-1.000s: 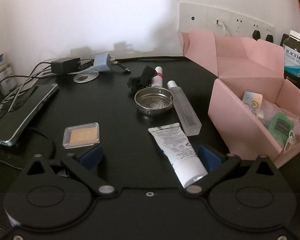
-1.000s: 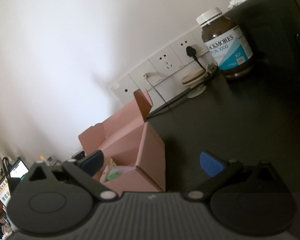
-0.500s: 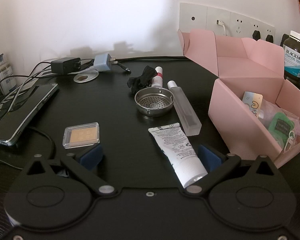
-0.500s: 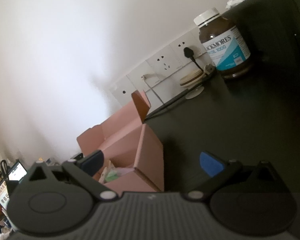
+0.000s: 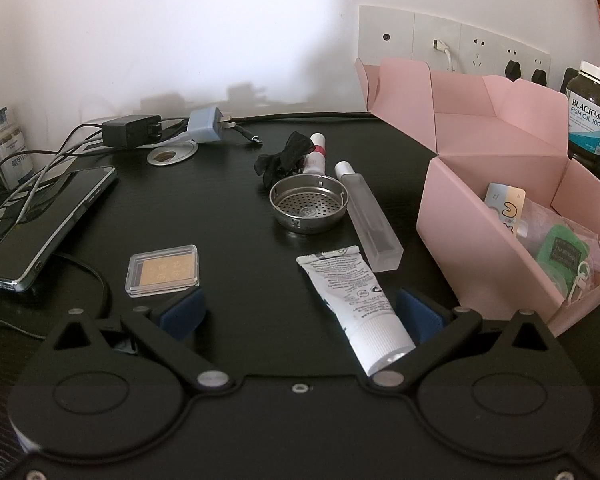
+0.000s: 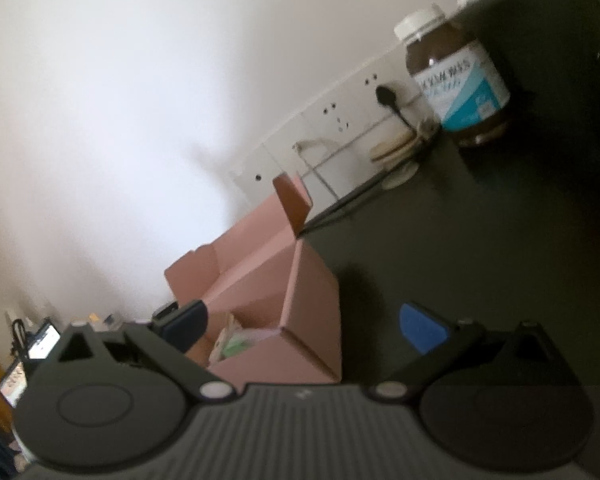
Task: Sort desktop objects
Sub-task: 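Reach the left tool to the white squeeze tube and grasp it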
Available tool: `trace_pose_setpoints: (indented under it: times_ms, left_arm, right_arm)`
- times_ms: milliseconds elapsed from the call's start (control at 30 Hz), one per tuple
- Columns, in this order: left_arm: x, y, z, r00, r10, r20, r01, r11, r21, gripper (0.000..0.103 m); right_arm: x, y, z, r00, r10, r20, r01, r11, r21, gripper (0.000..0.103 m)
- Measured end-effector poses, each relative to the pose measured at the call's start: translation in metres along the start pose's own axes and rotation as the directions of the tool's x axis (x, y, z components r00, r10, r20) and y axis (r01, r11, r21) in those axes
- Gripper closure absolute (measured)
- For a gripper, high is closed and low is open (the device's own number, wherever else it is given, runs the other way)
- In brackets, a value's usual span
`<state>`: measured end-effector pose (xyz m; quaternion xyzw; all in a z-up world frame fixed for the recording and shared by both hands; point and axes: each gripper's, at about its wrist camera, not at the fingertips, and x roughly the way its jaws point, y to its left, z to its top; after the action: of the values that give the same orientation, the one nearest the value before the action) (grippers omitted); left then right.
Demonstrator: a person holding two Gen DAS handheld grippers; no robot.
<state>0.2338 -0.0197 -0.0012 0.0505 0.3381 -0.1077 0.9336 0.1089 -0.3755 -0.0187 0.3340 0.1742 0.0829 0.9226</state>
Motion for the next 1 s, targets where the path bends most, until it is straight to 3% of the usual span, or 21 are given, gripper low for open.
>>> trace_pose_setpoints:
  times_ms: [1000]
  left_arm:
    - [0.000,0.000,0.000,1.000,-0.001,-0.001,0.001,1.000,0.000,0.000]
  right_arm:
    - [0.002,-0.012,0.007,0.998,0.041,-0.050,-0.037,0.996,0.075,0.001]
